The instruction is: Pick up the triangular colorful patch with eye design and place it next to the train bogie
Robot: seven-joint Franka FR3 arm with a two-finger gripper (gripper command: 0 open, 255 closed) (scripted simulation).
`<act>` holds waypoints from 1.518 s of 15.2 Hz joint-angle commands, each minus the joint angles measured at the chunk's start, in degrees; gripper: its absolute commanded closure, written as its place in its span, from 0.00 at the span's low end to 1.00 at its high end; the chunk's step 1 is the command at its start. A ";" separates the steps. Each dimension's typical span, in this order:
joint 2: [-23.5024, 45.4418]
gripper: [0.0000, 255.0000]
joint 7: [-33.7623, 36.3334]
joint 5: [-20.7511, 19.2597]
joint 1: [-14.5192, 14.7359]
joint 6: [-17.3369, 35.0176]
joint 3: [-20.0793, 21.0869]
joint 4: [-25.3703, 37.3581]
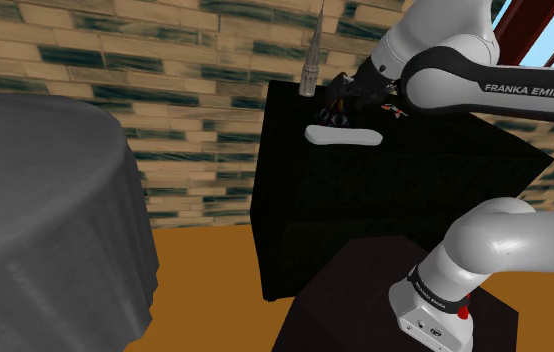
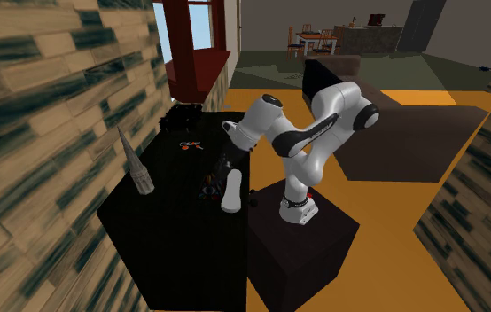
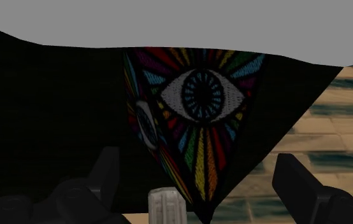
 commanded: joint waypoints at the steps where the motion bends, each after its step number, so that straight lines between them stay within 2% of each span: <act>1: 1.16 0.00 0.29 -0.26 -0.50 2.10 0.16 -0.68; 4: 2.73 0.00 0.50 -0.59 -1.04 4.46 0.35 -1.42; 11: 2.72 0.00 0.49 -0.59 -1.04 4.44 0.34 -1.42; 12: 2.72 1.00 0.49 -0.59 -1.04 4.44 0.34 -1.42; 21: 2.73 1.00 0.50 -0.59 -1.04 4.46 0.35 -1.42; 23: 2.63 1.00 0.12 -0.53 -1.00 2.93 0.08 0.02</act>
